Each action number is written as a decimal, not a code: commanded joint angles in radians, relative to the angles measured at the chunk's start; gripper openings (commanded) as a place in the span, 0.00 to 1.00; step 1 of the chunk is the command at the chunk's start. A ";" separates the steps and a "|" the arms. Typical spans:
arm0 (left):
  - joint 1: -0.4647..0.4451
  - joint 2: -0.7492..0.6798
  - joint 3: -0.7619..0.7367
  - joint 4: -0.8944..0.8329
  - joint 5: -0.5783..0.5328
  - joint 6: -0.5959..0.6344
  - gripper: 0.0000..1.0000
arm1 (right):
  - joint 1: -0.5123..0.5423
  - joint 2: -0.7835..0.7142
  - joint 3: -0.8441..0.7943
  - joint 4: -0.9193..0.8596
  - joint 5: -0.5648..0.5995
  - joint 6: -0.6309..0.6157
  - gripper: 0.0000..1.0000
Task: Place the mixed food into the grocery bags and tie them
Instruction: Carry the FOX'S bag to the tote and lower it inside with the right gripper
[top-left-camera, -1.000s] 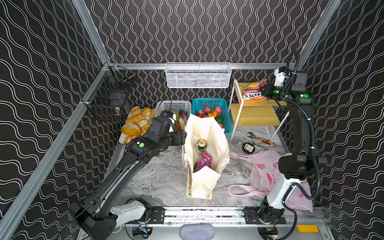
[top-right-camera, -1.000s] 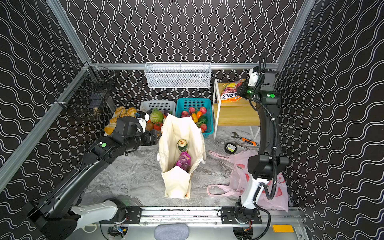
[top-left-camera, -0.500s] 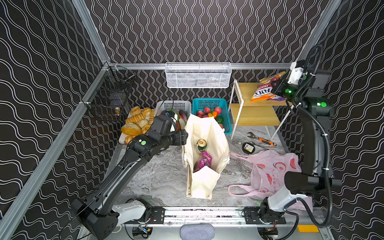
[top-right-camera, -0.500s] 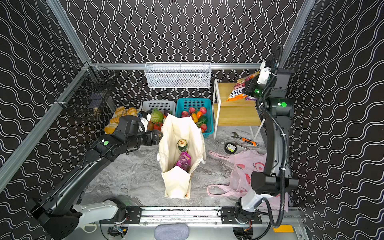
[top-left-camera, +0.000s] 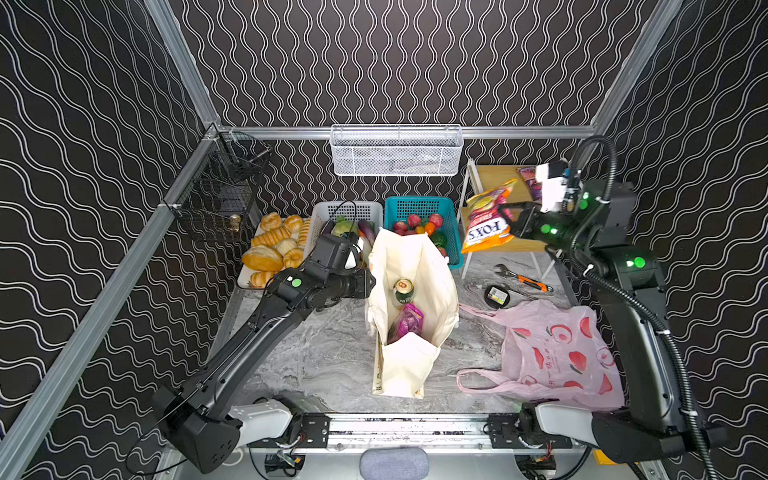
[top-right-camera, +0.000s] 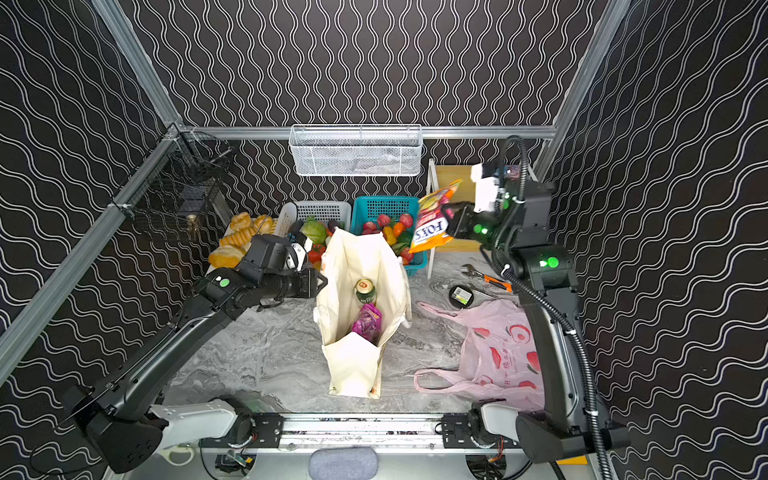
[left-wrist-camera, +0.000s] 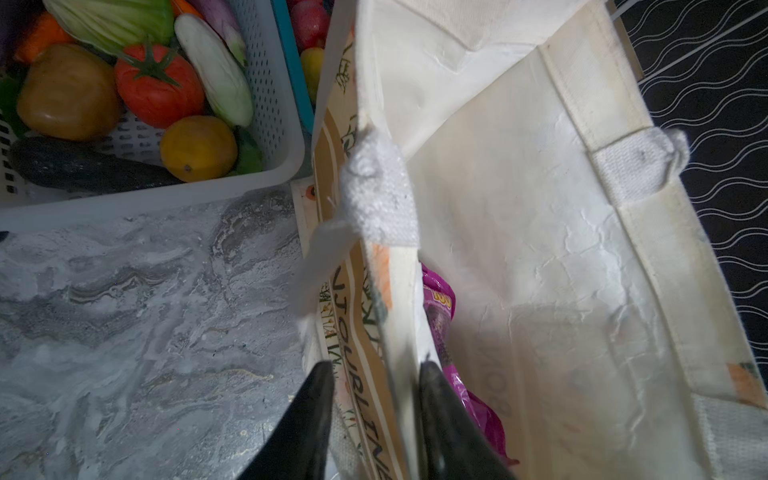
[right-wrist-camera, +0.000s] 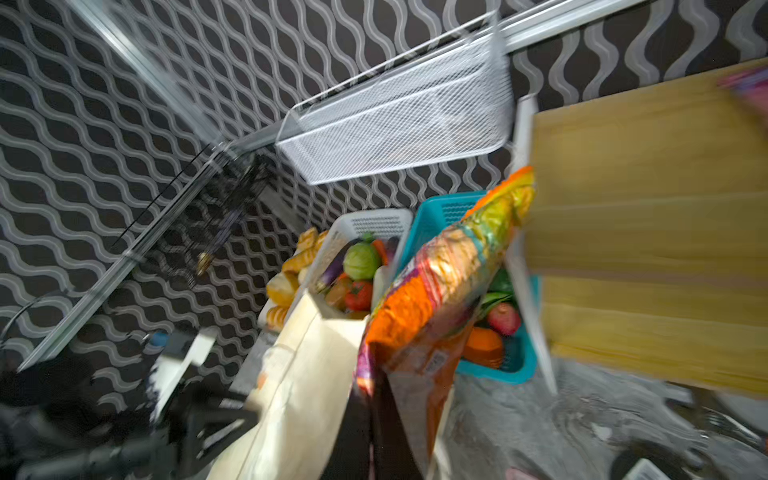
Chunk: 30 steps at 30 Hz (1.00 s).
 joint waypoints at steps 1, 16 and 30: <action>0.002 -0.013 -0.021 0.027 0.018 -0.005 0.31 | 0.100 -0.017 -0.056 0.032 0.016 0.056 0.00; 0.002 -0.023 -0.025 0.073 0.038 -0.036 0.01 | 0.654 0.211 -0.101 -0.087 0.288 0.183 0.00; 0.003 -0.020 -0.029 0.091 0.027 -0.055 0.00 | 0.712 0.229 -0.231 0.005 0.193 0.375 0.00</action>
